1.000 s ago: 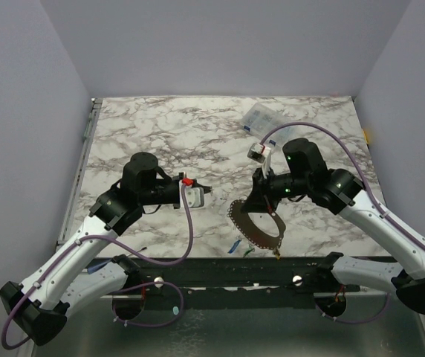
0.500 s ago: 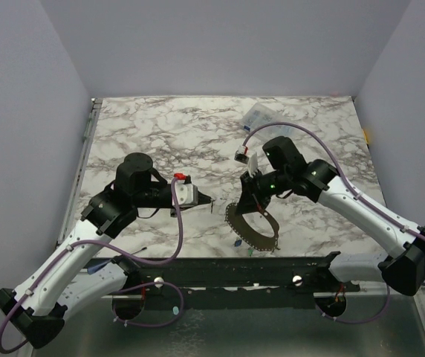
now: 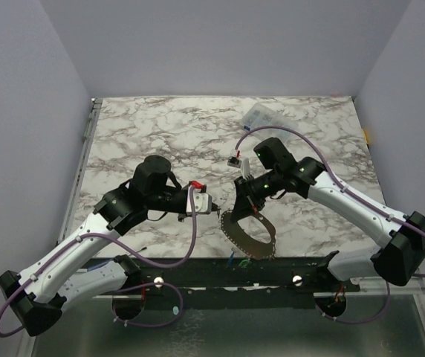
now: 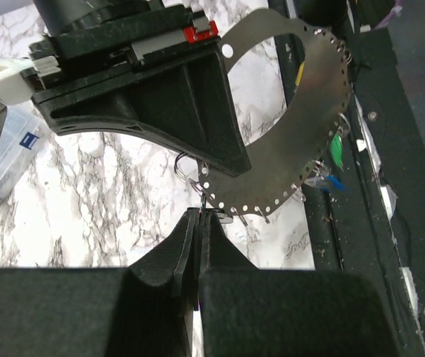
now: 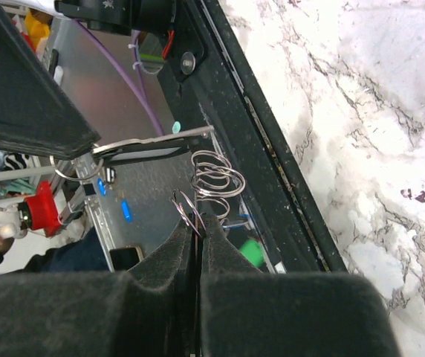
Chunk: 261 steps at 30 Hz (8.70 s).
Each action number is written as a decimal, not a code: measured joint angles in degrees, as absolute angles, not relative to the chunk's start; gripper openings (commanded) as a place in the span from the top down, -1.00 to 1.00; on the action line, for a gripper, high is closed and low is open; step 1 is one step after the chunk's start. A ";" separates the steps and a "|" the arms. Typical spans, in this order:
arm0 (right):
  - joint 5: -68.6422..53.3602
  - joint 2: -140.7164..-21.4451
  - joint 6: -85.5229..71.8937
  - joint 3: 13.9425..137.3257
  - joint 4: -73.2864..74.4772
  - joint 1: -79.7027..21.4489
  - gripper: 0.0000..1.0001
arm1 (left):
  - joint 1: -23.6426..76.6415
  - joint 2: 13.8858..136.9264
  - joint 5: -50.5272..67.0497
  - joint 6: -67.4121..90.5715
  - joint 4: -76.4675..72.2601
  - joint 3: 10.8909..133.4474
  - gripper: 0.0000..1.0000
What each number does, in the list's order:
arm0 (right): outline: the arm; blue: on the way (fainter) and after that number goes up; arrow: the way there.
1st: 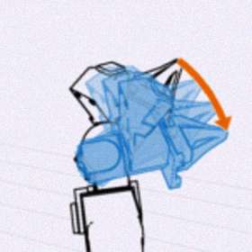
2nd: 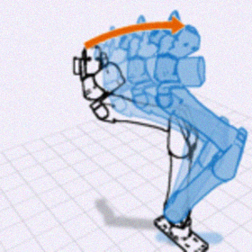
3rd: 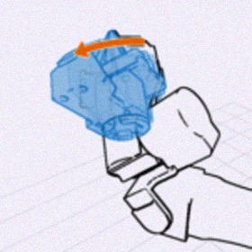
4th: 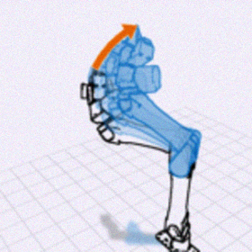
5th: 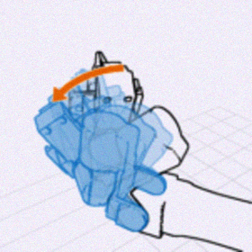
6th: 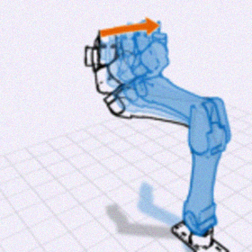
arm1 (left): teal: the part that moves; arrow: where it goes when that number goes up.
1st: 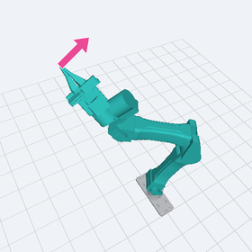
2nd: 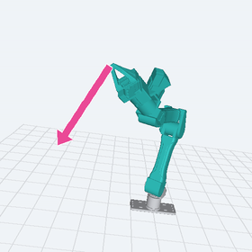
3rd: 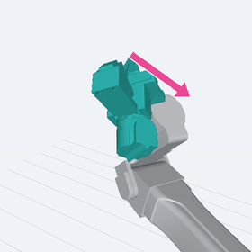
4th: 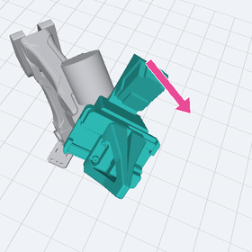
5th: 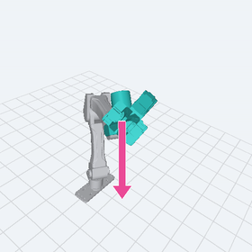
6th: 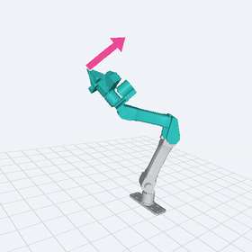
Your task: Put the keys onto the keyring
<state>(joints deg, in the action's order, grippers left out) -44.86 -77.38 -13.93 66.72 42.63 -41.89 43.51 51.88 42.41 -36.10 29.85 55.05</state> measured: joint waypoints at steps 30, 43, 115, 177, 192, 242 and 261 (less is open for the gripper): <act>-46.37 -77.91 -16.62 65.43 43.20 -41.89 0.99 | 50.96 58.78 33.67 -41.45 33.10 57.71 1.00; -46.35 -78.24 -17.12 64.53 43.18 -41.89 0.99 | 52.38 60.07 31.64 -41.71 33.12 57.76 1.00; -46.39 -78.48 -18.55 63.55 42.46 -41.98 0.99 | 55.27 62.06 25.74 -46.68 34.59 59.57 1.00; -60.55 -70.87 -22.48 54.13 14.04 -44.31 0.99 | 55.27 57.67 23.46 -40.75 29.78 64.14 0.12; -59.11 -68.77 -23.59 53.69 9.85 -44.31 0.99 | 55.27 54.08 18.39 -23.99 29.89 66.15 0.36; -50.22 -67.20 -24.51 53.69 9.52 -44.31 0.99 | 55.27 65.60 14.28 9.30 46.78 78.89 0.52; -49.84 -67.16 -24.51 53.69 9.47 -44.45 0.99 | 55.27 66.24 10.83 10.31 49.67 78.96 0.45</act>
<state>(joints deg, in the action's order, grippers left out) -49.84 -67.16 -24.51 53.69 9.47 -44.45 55.27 66.24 10.83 10.31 49.67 78.96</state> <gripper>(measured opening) 0.043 0.297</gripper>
